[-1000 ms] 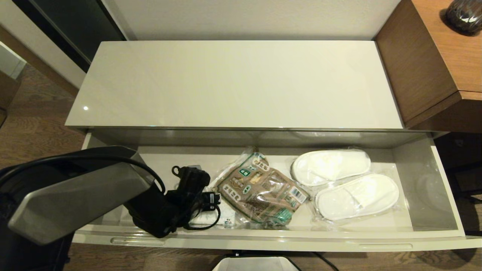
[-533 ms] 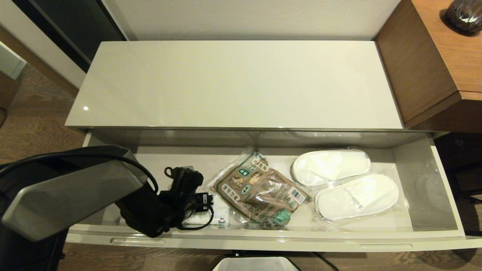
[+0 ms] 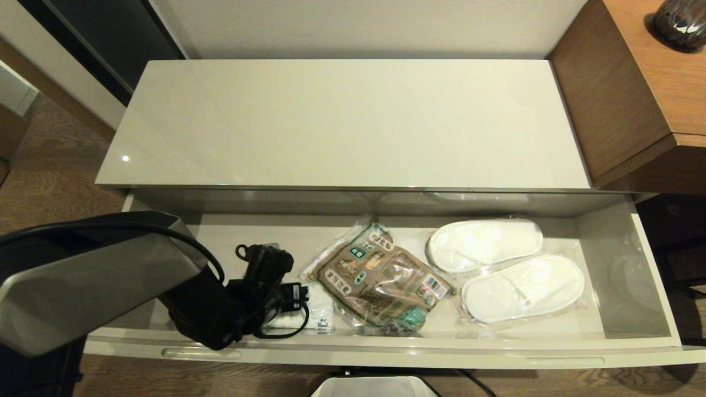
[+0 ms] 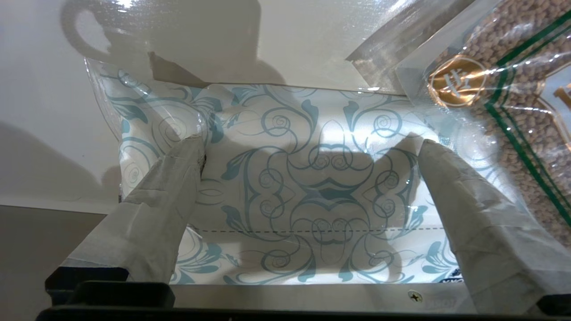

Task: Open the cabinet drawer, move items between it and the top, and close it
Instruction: Take out the tissue from the drawer

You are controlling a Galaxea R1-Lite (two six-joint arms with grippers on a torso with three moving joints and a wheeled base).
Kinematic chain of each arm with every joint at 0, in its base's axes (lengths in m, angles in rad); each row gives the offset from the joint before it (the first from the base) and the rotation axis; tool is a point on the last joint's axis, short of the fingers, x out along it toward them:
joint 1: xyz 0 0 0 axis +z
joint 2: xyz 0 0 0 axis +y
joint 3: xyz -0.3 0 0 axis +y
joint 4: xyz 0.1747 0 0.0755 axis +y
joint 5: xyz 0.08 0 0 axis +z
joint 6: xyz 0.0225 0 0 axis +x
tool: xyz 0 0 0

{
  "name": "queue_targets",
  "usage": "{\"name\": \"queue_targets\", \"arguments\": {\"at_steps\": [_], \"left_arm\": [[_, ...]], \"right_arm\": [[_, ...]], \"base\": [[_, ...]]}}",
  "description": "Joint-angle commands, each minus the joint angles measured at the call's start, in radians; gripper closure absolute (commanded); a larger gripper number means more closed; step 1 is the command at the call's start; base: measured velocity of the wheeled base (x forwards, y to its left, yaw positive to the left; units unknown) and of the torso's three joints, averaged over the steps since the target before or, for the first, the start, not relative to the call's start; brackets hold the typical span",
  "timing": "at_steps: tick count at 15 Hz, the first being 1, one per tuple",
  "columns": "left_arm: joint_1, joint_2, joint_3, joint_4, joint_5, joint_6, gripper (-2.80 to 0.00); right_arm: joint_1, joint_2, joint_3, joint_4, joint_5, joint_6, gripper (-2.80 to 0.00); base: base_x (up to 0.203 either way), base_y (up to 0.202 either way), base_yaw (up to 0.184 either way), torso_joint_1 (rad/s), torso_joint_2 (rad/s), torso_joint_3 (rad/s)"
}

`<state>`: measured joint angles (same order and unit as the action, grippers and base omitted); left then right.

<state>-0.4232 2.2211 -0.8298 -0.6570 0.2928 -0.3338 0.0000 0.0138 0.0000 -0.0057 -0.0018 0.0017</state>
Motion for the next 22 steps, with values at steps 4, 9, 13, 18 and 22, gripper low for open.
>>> {"name": "queue_targets", "arguments": {"at_steps": [4, 9, 13, 18, 22], "left_arm": [[0.001, -0.009, 0.0, -0.006, 0.002, -0.001, -2.8], [0.0, -0.029, 0.009, -0.004, 0.002, 0.001, -2.8], [0.001, -0.035, 0.009, -0.006, 0.002, 0.001, -2.8], [0.001, -0.07, 0.018, -0.001, -0.007, -0.004, -2.8], [0.01, -0.083, 0.025, 0.001, -0.003, -0.003, -2.8]], "right_arm": [[0.0, 0.002, 0.002, 0.0, 0.0, 0.0, 0.0], [0.0, 0.002, 0.002, 0.0, 0.0, 0.0, 0.0], [0.0, 0.002, 0.002, 0.0, 0.0, 0.0, 0.0], [0.0, 0.002, 0.002, 0.0, 0.0, 0.0, 0.0], [0.0, 0.002, 0.002, 0.0, 0.0, 0.0, 0.0]], "base": [[0.0, 0.0, 0.0, 0.0, 0.0, 0.0], [0.0, 0.0, 0.0, 0.0, 0.0, 0.0], [0.0, 0.0, 0.0, 0.0, 0.0, 0.0], [0.0, 0.0, 0.0, 0.0, 0.0, 0.0], [0.0, 0.0, 0.0, 0.0, 0.0, 0.0]]}}
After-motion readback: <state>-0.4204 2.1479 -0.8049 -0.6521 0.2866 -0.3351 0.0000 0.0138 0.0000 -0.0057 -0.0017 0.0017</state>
